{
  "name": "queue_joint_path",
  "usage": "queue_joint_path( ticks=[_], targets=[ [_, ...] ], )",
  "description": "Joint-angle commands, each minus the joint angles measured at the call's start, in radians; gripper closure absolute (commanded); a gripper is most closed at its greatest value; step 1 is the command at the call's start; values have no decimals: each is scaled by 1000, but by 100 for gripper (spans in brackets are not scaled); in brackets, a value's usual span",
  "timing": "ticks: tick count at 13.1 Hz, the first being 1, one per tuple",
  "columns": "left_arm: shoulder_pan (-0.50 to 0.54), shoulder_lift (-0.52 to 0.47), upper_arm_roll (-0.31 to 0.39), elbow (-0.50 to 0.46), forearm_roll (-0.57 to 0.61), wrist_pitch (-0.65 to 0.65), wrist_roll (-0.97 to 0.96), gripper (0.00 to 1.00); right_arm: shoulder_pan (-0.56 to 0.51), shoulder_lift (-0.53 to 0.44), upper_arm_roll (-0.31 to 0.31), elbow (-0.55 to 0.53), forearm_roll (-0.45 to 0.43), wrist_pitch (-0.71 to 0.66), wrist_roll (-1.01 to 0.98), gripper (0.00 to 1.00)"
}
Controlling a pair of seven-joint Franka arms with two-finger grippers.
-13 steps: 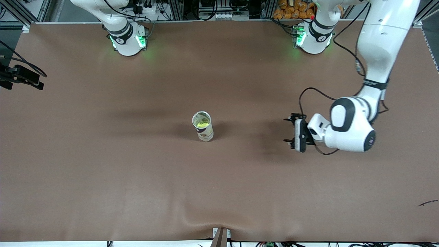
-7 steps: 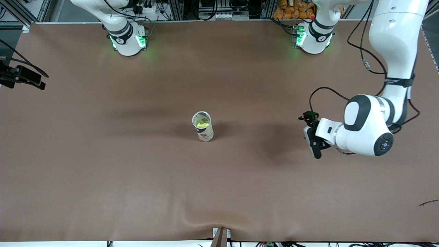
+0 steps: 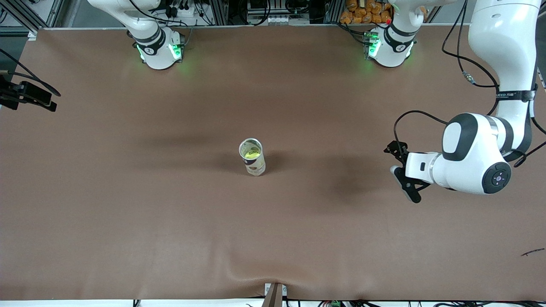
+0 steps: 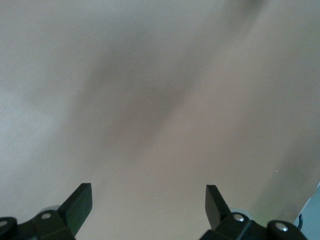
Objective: Insert tennis ball vertically with right arm
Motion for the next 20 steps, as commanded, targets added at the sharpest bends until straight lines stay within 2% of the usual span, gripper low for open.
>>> queue_joint_path(
  ticks=[1,4,7,9,11,13,15,18,20],
  targets=[
    [1,-68,-5,-4,65,-22,-127,0,-4,-15,9,-4,-3,-4,12,0],
    [-30,-143,-2,2,108,-77,-377,0,42,-9,-19,-4,-15,-1,13,0],
    [-57,-239,3,2,121,-129,-659,0,41,-7,-21,-4,-13,0,14,0],
    [-70,-295,29,4,162,-147,-665,0,41,-7,-21,-4,-15,-1,14,0],
    [-71,-331,163,18,147,-164,-662,0,44,-7,-19,-5,-15,0,14,0],
    [-70,-356,257,22,96,-172,-655,0,42,-7,-19,-5,-15,0,14,0],
    [-74,-434,256,21,139,-247,-706,0,42,-7,-19,-7,-15,-1,14,0],
    [-71,-520,247,-22,142,-260,-839,0,39,-7,-21,-7,-15,0,9,0],
    [-67,-552,242,-45,133,-259,-847,0,32,-7,-22,-7,-15,0,3,0]
  ],
)
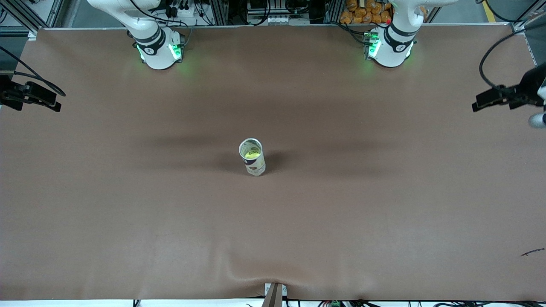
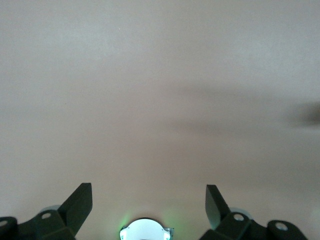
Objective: Insert tennis ball vertically with right arm
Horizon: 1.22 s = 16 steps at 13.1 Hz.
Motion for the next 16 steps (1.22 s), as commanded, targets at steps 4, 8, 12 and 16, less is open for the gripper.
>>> queue_joint_path(
  ticks=[4,8,12,16],
  targets=[
    [3,-101,-12,-95,10,17,-26,0,-2,-8,-8,-5,-15,0,1,0],
    [7,-107,-23,-123,10,74,-27,0,-1,-8,-8,-4,-9,1,1,0],
    [6,-107,-23,-121,19,106,-50,0,-1,-8,-8,-5,-7,1,3,0],
    [4,-109,-27,-120,32,131,-3,0,-1,-8,-8,-5,-5,1,7,0]
  ],
)
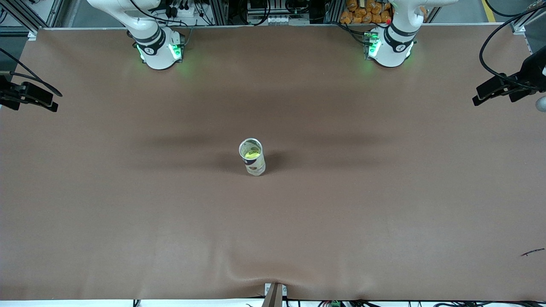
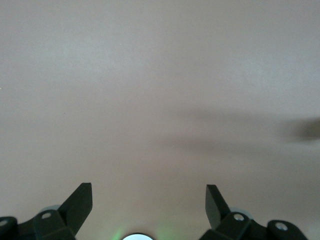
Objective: Insert tennis ball vertically with right arm
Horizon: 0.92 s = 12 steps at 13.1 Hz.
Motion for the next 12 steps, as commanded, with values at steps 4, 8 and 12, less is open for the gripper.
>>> queue_joint_path(
  ticks=[4,8,12],
  targets=[
    [3,-28,-34,-19,24,10,30,0,2,-7,3,-7,-2,12,38,0],
    [3,-21,-34,-13,24,9,30,0,3,-7,3,-7,-1,12,46,0],
    [4,-18,-32,-13,24,9,37,0,2,-7,3,-7,1,12,46,0]
  ],
)
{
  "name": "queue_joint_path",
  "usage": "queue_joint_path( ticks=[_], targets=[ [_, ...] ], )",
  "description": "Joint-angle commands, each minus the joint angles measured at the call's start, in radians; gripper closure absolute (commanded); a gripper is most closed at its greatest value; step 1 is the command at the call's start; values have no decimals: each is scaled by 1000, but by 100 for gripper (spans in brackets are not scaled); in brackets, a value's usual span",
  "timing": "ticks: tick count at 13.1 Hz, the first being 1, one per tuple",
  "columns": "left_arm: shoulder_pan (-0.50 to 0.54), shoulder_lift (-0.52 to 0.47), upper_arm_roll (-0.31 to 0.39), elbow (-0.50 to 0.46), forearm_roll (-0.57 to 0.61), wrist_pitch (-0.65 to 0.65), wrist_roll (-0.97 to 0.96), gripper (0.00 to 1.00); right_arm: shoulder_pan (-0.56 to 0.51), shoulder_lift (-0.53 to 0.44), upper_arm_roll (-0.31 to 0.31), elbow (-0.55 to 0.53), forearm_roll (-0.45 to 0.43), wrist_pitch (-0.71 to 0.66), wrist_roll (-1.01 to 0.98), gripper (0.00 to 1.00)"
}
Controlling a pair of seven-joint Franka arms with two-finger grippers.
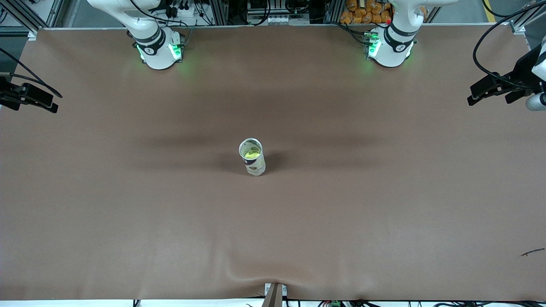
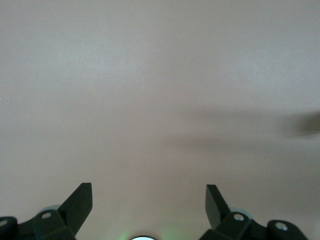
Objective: Insert tennis ball vertically with right arm
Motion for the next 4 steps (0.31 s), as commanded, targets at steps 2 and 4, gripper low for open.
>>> queue_joint_path(
  ticks=[2,4],
  targets=[
    [6,-15,-5,-11,18,6,25,0,2,-7,2,-8,9,2,20,0],
    [21,-13,-7,-13,18,6,34,0,0,-7,2,-8,16,0,20,0]
  ],
)
